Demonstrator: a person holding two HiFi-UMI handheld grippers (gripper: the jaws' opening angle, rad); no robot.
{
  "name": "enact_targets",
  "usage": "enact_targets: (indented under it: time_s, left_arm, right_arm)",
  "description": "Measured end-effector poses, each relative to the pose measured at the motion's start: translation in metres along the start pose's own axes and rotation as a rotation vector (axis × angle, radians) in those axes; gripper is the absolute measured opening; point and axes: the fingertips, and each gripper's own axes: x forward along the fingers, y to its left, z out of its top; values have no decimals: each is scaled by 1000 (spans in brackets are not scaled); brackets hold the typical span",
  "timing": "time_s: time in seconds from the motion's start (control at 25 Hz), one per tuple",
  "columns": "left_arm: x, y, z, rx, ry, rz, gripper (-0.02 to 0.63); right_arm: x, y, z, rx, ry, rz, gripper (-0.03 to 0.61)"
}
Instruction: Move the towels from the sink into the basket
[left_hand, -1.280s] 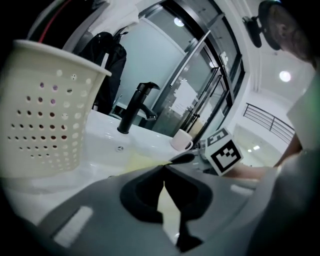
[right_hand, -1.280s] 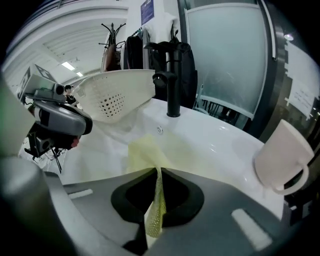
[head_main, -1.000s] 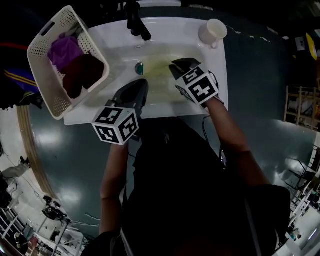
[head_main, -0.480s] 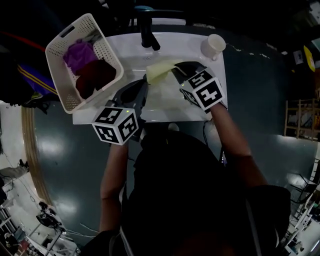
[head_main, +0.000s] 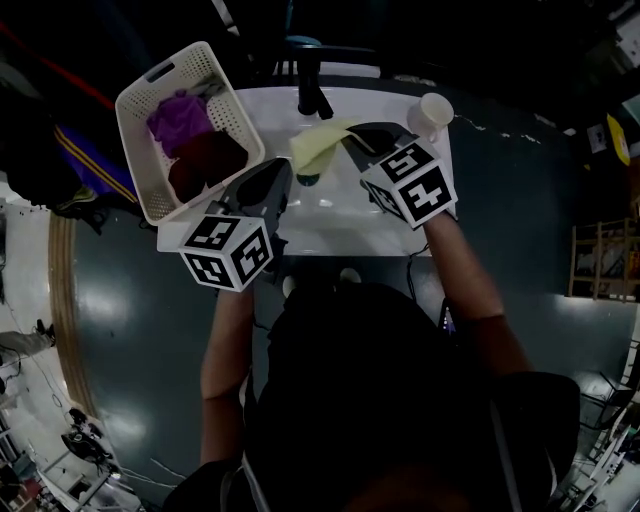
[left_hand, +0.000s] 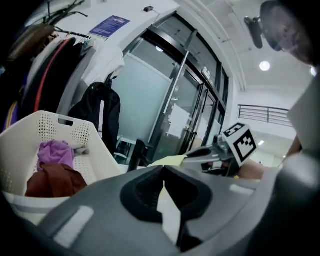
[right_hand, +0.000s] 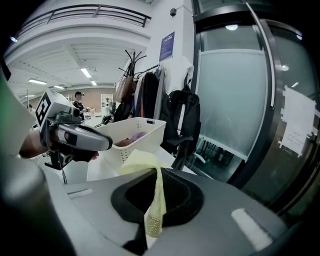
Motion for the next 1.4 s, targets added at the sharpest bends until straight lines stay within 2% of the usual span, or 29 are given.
enact_targets:
  time_s: [0.32, 0.88, 1.16, 1.4]
  left_arm:
    - [-25, 9, 27, 30, -64, 53, 8]
    - [-86, 60, 43, 17, -142, 234, 8]
    - [-118, 78, 42, 0, -158, 317, 8]
    - [-144, 93, 40, -10, -170, 380, 9]
  right_arm:
    - [1, 8, 48, -60, -84, 1, 5]
    - [17, 34, 137, -170, -257, 9, 5]
    - [21, 59, 177, -212, -357, 34, 5]
    - [37, 89, 192, -242, -376, 97, 5]
